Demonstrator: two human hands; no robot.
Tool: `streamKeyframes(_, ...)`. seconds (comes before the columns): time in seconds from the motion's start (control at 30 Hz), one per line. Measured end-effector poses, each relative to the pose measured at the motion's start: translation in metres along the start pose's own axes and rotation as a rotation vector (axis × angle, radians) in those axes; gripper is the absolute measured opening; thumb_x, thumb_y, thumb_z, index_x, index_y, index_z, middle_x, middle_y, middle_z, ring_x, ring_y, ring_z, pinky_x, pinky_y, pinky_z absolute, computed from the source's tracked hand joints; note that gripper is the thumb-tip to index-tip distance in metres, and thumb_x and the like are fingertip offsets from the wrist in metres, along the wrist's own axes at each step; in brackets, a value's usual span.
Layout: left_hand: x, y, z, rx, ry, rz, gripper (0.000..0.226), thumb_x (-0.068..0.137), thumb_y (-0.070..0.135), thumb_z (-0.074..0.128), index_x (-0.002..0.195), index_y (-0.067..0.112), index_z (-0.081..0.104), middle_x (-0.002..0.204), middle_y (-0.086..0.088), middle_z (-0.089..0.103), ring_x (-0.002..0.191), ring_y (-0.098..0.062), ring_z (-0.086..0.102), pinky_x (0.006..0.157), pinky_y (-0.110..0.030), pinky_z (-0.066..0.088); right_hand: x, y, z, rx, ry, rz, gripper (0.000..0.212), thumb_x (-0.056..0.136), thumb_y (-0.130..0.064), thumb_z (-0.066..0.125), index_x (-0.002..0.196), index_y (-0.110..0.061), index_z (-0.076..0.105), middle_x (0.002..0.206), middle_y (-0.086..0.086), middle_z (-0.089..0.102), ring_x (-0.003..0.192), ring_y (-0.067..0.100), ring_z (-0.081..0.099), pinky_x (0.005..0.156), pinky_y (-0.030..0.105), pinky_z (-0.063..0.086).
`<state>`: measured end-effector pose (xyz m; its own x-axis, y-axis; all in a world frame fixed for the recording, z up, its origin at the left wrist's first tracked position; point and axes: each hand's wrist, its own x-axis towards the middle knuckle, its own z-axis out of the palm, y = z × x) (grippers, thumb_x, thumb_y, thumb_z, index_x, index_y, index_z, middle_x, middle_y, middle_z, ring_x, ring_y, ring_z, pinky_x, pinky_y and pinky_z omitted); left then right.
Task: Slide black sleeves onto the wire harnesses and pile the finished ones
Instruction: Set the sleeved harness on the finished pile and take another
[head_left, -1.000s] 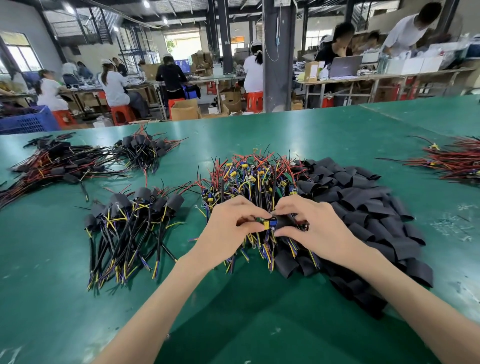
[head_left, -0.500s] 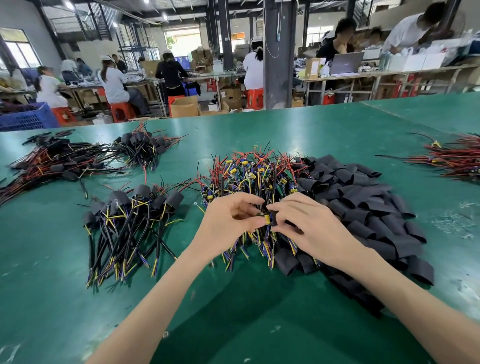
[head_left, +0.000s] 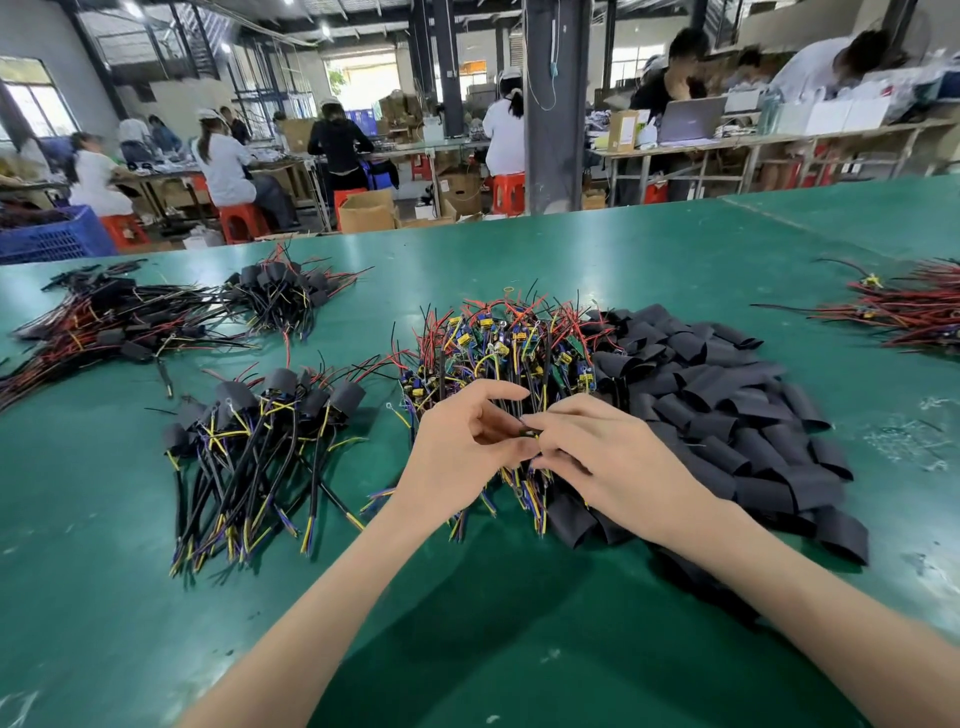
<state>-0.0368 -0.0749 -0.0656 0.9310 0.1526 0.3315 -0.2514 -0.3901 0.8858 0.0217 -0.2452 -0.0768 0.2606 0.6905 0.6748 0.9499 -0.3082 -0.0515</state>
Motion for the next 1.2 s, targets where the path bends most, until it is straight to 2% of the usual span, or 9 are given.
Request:
streamKeyframes(0.07, 0.0, 0.001, 0.0, -0.007, 0.005, 0.003, 0.041, 0.07, -0.001, 0.079, 0.104, 0.018, 0.065, 0.071, 0.004, 0.07, 0.06, -0.01, 0.063, 0.064, -0.022, 0.053, 0.0, 0.0, 0.0, 0.067, -0.009, 0.062, 0.016, 0.078, -0.009, 0.075, 0.088, -0.006, 0.063, 0.101, 0.002, 0.069, 0.102, 0.015, 0.052, 0.083, 0.032, 0.048)
streamKeyframes(0.2, 0.005, 0.003, -0.005, -0.082, 0.027, 0.003, 0.04, 0.071, -0.004, 0.077, 0.101, 0.02, 0.064, 0.071, 0.006, 0.07, 0.061, -0.008, 0.062, 0.063, -0.017, 0.051, 0.003, 0.005, -0.007, 0.189, -0.025, 0.267, 0.051, 0.081, -0.017, 0.072, 0.128, -0.013, 0.051, 0.133, 0.001, 0.051, 0.121, 0.014, 0.044, 0.101, 0.025, 0.033)
streamKeyframes(0.27, 0.006, 0.004, -0.007, -0.12, 0.026, -0.007, 0.04, 0.073, -0.006, 0.075, 0.102, 0.018, 0.064, 0.072, 0.005, 0.071, 0.059, -0.007, 0.062, 0.062, -0.017, 0.052, 0.005, 0.01, -0.009, 0.144, -0.075, 0.326, 0.052, 0.086, -0.02, 0.067, 0.133, -0.012, 0.048, 0.132, 0.004, 0.052, 0.121, 0.019, 0.045, 0.099, 0.025, 0.031)
streamKeyframes(0.37, 0.006, 0.002, -0.009, -0.117, 0.01, -0.038, 0.039, 0.074, -0.006, 0.074, 0.103, 0.017, 0.063, 0.074, 0.004, 0.072, 0.061, -0.009, 0.063, 0.062, -0.019, 0.053, 0.003, 0.014, -0.011, 0.177, -0.105, 0.352, 0.04, 0.089, -0.018, 0.063, 0.127, -0.01, 0.054, 0.114, 0.004, 0.06, 0.104, 0.02, 0.054, 0.089, 0.026, 0.036)
streamKeyframes(0.47, 0.006, -0.001, -0.012, -0.079, -0.051, -0.12, 0.029, 0.077, 0.001, 0.074, 0.099, 0.016, 0.064, 0.071, 0.004, 0.071, 0.059, -0.012, 0.063, 0.062, -0.021, 0.054, 0.002, 0.013, -0.012, 0.226, -0.066, 0.307, 0.033, 0.084, -0.015, 0.068, 0.115, -0.009, 0.06, 0.095, -0.009, 0.056, 0.083, 0.004, 0.048, 0.077, 0.019, 0.035)
streamKeyframes(0.67, 0.006, -0.004, -0.014, -0.031, -0.01, -0.132, 0.023, 0.075, 0.009, 0.078, 0.089, 0.02, 0.064, 0.067, 0.004, 0.071, 0.058, -0.009, 0.06, 0.061, -0.019, 0.051, 0.0, 0.014, -0.009, 0.279, -0.06, 0.331, 0.028, 0.078, -0.019, 0.071, 0.103, -0.022, 0.06, 0.075, -0.02, 0.053, 0.075, 0.004, 0.049, 0.072, 0.019, 0.038)
streamKeyframes(0.9, 0.004, -0.004, -0.008, 0.002, -0.015, -0.101, 0.031, 0.075, 0.0, 0.074, 0.084, 0.026, 0.06, 0.063, 0.006, 0.068, 0.055, -0.007, 0.057, 0.06, -0.021, 0.048, 0.001, 0.008, -0.008, 0.267, -0.081, 0.295, 0.026, 0.076, -0.017, 0.073, 0.1, -0.01, 0.066, 0.077, 0.002, 0.063, 0.071, 0.014, 0.051, 0.071, 0.031, 0.041)
streamKeyframes(1.03, 0.005, -0.003, -0.008, 0.006, -0.006, -0.103, 0.03, 0.076, 0.0, 0.074, 0.084, 0.026, 0.062, 0.064, 0.006, 0.069, 0.054, -0.006, 0.057, 0.059, -0.019, 0.049, 0.003, 0.008, -0.008, 0.281, -0.056, 0.305, 0.026, 0.075, -0.015, 0.076, 0.099, -0.011, 0.067, 0.078, -0.001, 0.063, 0.074, 0.015, 0.052, 0.072, 0.03, 0.041)
streamKeyframes(1.2, 0.004, 0.0, -0.009, 0.048, -0.033, -0.091, 0.014, 0.077, 0.006, 0.075, 0.075, 0.019, 0.072, 0.063, 0.003, 0.069, 0.053, -0.008, 0.057, 0.056, -0.023, 0.05, 0.002, 0.01, -0.008, 0.275, -0.059, 0.318, 0.023, 0.077, -0.019, 0.075, 0.097, -0.015, 0.064, 0.078, -0.006, 0.062, 0.074, 0.012, 0.053, 0.073, 0.029, 0.043)
